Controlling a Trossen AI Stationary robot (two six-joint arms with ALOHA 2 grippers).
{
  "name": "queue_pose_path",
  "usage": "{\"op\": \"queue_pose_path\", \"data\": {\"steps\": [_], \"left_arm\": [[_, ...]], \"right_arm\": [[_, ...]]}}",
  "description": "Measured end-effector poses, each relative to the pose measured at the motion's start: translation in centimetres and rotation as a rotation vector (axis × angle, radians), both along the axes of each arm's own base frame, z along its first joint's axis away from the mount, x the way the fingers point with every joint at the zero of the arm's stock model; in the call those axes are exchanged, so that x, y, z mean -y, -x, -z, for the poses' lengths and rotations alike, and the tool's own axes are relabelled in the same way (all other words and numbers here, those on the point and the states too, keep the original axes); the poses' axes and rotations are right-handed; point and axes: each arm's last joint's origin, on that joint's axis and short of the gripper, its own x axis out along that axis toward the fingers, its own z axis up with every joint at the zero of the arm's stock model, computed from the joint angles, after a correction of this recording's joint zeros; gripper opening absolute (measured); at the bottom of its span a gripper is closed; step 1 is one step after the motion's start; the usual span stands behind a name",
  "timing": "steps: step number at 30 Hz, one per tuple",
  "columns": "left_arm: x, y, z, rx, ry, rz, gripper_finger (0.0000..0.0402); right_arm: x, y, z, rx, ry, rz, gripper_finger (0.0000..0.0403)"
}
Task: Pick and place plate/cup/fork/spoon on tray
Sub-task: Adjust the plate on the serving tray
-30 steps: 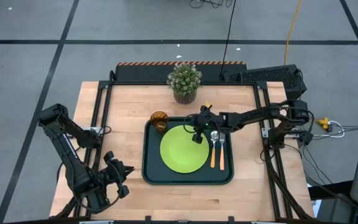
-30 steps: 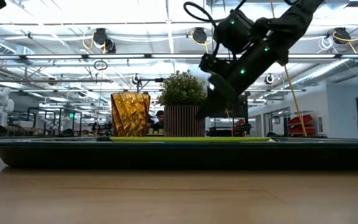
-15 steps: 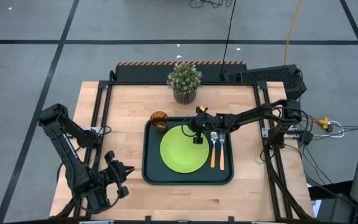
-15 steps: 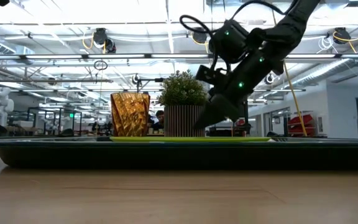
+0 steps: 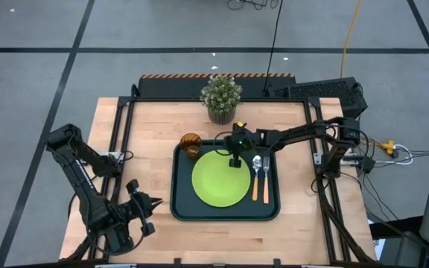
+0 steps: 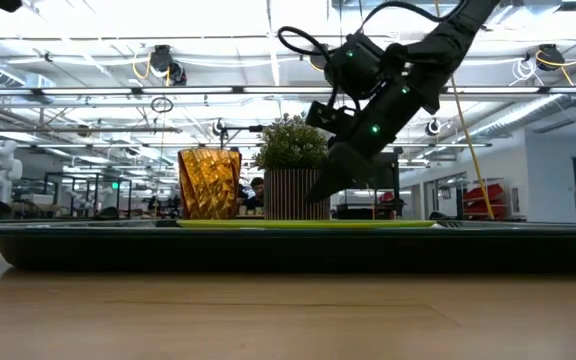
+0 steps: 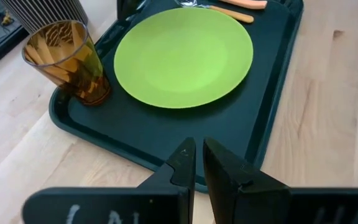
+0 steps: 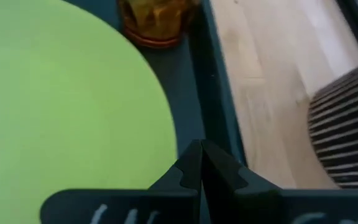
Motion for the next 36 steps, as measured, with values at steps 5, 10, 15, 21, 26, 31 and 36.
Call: {"op": "queue_pose_path", "data": {"steps": [5,10,15,21,26,31,36], "left_arm": [[-0.3,-0.4,0.0,-0.007,-0.013,-0.005,0.0035],[-0.3,-0.4,0.0,-0.011,-0.019,0.000,0.0035],[-0.3,-0.4,0.0,-0.008,-0.022,0.002,0.0035],[-0.3,-0.4,0.0,-0.008,-0.022,0.001,0.0035],[-0.3,-0.4,0.0,-0.008,-0.021,0.000,0.0035],[-0.3,-0.4,0.0,-0.007,-0.016,-0.004,0.0035],[-0.3,-0.4,0.0,-0.009,-0.013,-0.004,0.0035]], "right_arm": [[0.0,-0.3,-0.5,-0.008,-0.005,-0.012,0.0000],[0.2,-0.2,0.9,-0.065,-0.031,-0.017,0.0000],[0.2,-0.7,2.0,-0.067,-0.036,-0.010,0.0000],[0.2,-0.6,2.1,-0.070,-0.037,-0.011,0.0000],[0.1,-0.6,2.1,-0.063,-0.078,-0.035,0.0000],[-0.2,-0.6,2.2,-0.077,-0.096,-0.037,0.0000],[-0.4,-0.7,2.1,-0.066,-0.091,-0.040,0.0000]]}}
